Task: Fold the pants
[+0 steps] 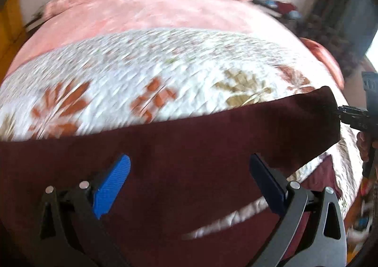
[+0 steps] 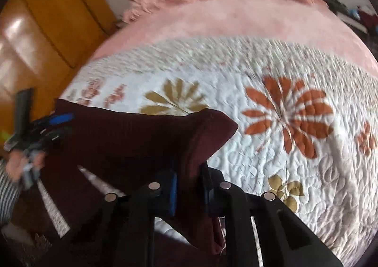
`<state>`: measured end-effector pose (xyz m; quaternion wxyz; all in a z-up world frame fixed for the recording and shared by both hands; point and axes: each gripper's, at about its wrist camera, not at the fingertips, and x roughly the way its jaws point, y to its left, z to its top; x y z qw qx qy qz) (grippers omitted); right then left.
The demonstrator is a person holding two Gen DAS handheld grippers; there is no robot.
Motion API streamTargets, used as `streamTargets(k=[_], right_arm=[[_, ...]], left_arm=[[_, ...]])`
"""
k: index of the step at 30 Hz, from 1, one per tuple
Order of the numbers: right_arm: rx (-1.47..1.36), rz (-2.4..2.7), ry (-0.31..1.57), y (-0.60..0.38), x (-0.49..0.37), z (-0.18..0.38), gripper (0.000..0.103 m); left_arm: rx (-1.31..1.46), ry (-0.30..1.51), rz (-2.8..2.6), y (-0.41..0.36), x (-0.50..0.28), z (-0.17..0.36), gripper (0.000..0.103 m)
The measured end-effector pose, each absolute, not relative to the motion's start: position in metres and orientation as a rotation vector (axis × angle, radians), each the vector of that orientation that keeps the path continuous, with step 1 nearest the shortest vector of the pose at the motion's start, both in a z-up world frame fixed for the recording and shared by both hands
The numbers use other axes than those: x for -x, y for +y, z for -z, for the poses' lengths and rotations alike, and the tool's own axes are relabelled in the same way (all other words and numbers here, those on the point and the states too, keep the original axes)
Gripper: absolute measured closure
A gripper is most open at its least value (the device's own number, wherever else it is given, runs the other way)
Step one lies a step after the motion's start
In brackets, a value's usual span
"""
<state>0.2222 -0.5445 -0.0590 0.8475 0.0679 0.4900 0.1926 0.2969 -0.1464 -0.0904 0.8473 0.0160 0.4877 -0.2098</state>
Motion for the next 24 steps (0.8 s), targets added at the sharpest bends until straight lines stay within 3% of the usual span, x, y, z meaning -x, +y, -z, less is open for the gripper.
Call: streamTargets(k=[11, 22, 23, 24], right_arm=[[-0.117, -0.5, 0.928, -0.537, -0.207, 0.023, 0.087], [-0.138, -0.543, 0.901, -0.542, -0.208, 0.022, 0.087], [-0.14, -0.542, 0.899, -0.543, -0.208, 0.022, 0.087], [-0.145, -0.539, 0.897, -0.544, -0.208, 0.022, 0.087]], left_arm=[[-0.228, 1.069, 0.855, -0.2, -0.371, 0.106, 0.004], [-0.138, 1.323, 1.168, -0.224, -0.392, 0.138, 0.004], [-0.127, 1.358, 1.176, -0.223, -0.391, 0.143, 0.005], [-0.124, 1.391, 1.177, -0.222, -0.39, 0.147, 0.017]])
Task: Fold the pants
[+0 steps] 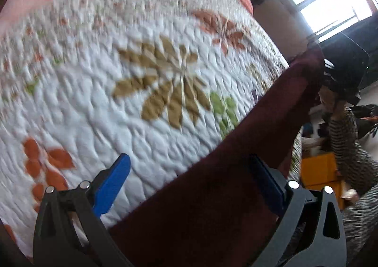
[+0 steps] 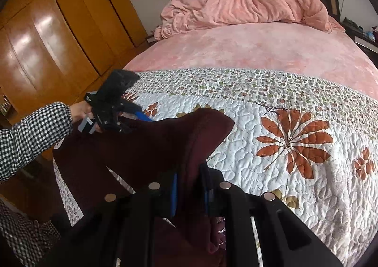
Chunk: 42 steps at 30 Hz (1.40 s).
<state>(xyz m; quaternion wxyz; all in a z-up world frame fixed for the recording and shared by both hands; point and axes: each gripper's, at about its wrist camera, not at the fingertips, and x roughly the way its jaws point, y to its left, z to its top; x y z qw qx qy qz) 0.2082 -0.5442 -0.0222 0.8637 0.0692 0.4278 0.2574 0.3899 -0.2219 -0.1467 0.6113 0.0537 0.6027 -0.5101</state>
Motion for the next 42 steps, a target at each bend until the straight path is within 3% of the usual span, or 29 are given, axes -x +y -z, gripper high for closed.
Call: streamTargets(k=[1, 3, 4, 7, 12, 21, 32, 36, 42], right_arm=[[-0.151, -0.536, 0.894, -0.546, -0.208, 0.023, 0.087], [-0.161, -0.531, 0.893, -0.546, -0.209, 0.025, 0.087], [-0.162, -0.525, 0.895, -0.546, -0.209, 0.026, 0.087], [-0.157, -0.49, 0.899, -0.543, -0.208, 0.032, 0.087], [-0.184, -0.409, 0.88, -0.546, -0.207, 0.038, 0.087], [-0.092, -0.313, 0.818, -0.529, -0.179, 0.052, 0.085], [-0.047, -0.301, 0.8, -0.519, -0.111, 0.079, 0.08], [-0.036, -0.289, 0.829, -0.519, -0.088, 0.094, 0.073], [-0.082, -0.293, 0.915, -0.523, -0.051, 0.113, 0.052]], left_arm=[[-0.129, 1.418, 1.177, -0.22, -0.387, 0.151, 0.049], [-0.148, 1.424, 1.175, -0.217, -0.381, 0.155, 0.072], [-0.154, 1.421, 1.173, -0.215, -0.377, 0.155, 0.079], [-0.168, 1.341, 1.124, -0.207, -0.366, 0.144, 0.089], [-0.18, 1.142, 0.958, -0.192, -0.336, 0.103, 0.091], [-0.456, 0.856, 0.642, -0.203, -0.233, 0.06, 0.091], [-0.54, 0.75, 0.638, -0.202, -0.134, 0.076, 0.09], [-0.587, 0.757, 0.682, -0.205, -0.102, 0.09, 0.09], [-0.684, 0.813, 0.683, -0.204, -0.064, 0.126, 0.086]])
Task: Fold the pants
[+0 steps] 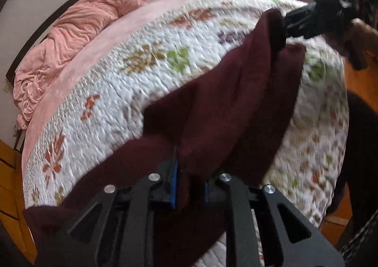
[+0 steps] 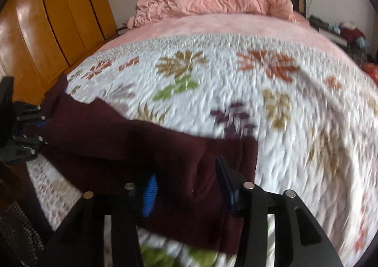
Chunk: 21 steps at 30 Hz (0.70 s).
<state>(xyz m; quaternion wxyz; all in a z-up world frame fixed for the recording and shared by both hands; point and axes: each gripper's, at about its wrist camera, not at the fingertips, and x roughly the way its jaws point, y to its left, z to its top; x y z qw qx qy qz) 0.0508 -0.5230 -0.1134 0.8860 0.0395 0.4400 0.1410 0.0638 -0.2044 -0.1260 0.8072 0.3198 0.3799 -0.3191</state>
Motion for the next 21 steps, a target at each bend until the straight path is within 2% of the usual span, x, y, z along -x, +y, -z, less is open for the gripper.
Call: streamTargets(k=[2, 6, 7, 9, 15, 19, 21], right_arm=[[-0.124, -0.274, 0.958, -0.526, -0.041, 0.118, 0.04], [-0.269, -0.266, 1.015, -0.538, -0.012, 0.121, 0.034], [-0.32, -0.274, 1.021, -0.542, -0.006, 0.119, 0.026], [-0.445, -0.303, 1.038, -0.551, 0.007, 0.117, 0.02], [-0.781, -0.37, 0.977, -0.566, 0.025, 0.111, 0.017], [-0.743, -0.219, 1.057, -0.563, 0.014, 0.122, 0.017], [-0.748, -0.232, 1.101, -0.555, 0.008, 0.133, 0.021]], left_arm=[[-0.702, 0.848, 0.673, -0.205, -0.056, 0.142, 0.083], [-0.71, 0.854, 0.635, -0.206, -0.049, 0.163, 0.08], [-0.696, 0.857, 0.631, -0.206, -0.049, 0.163, 0.079], [-0.648, 0.877, 0.627, -0.204, -0.054, 0.161, 0.079], [-0.619, 0.886, 0.608, -0.205, -0.057, 0.16, 0.076], [-0.554, 0.909, 0.581, -0.204, -0.062, 0.158, 0.073], [-0.537, 0.912, 0.572, -0.204, -0.063, 0.158, 0.073]])
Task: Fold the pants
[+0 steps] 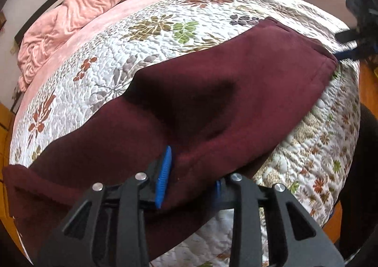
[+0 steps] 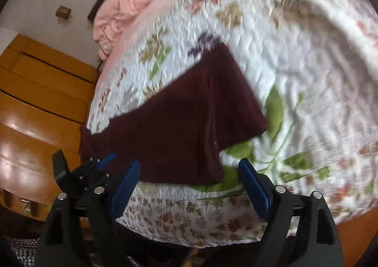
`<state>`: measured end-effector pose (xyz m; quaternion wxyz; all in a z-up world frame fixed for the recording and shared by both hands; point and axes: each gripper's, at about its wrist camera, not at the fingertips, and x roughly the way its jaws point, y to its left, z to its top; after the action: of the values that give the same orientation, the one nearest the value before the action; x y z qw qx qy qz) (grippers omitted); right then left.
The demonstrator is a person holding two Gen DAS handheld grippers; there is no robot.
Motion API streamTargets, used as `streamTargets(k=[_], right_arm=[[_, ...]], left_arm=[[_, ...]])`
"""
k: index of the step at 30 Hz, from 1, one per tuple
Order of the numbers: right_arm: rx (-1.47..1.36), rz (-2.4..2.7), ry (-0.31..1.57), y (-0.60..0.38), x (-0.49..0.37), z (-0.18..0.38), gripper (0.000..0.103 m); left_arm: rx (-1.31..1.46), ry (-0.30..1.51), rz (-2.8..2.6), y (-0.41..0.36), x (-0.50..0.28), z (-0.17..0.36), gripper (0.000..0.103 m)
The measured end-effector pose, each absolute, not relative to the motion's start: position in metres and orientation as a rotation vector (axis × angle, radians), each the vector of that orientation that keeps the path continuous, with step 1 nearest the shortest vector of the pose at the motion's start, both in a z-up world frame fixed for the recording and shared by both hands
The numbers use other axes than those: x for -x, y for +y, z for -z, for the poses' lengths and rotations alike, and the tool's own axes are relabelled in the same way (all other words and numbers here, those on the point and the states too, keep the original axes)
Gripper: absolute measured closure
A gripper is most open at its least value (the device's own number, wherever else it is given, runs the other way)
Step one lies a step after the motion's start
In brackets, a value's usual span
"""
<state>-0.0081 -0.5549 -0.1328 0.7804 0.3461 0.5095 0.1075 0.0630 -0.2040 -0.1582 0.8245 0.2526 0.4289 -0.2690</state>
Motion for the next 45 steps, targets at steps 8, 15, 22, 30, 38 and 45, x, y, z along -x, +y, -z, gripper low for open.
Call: streamTargets(k=[8, 15, 22, 30, 38, 45], right_arm=[[-0.61, -0.185, 1.131, -0.538, 0.002, 0.128, 0.082], [-0.418, -0.154, 0.931, -0.544, -0.002, 0.061, 0.084], [-0.438, -0.056, 1.154, -0.552, -0.018, 0.135, 0.083], [-0.384, -0.069, 1.024, -0.546, -0.014, 0.102, 0.083], [-0.398, -0.008, 1.183, -0.551, -0.025, 0.125, 0.082], [-0.193, 0.13, 1.062, -0.527, -0.017, 0.064, 0.065]], left_arm=[[-0.465, 0.934, 0.554, -0.201, -0.067, 0.155, 0.072], [-0.353, 0.864, 0.541, -0.206, -0.066, 0.129, 0.069], [-0.45, 0.903, 0.544, -0.228, -0.064, 0.159, 0.059], [-0.425, 0.877, 0.548, -0.228, -0.062, 0.156, 0.05], [-0.38, 0.905, 0.556, -0.24, -0.06, 0.163, 0.039], [-0.369, 0.912, 0.559, -0.24, -0.062, 0.163, 0.036]])
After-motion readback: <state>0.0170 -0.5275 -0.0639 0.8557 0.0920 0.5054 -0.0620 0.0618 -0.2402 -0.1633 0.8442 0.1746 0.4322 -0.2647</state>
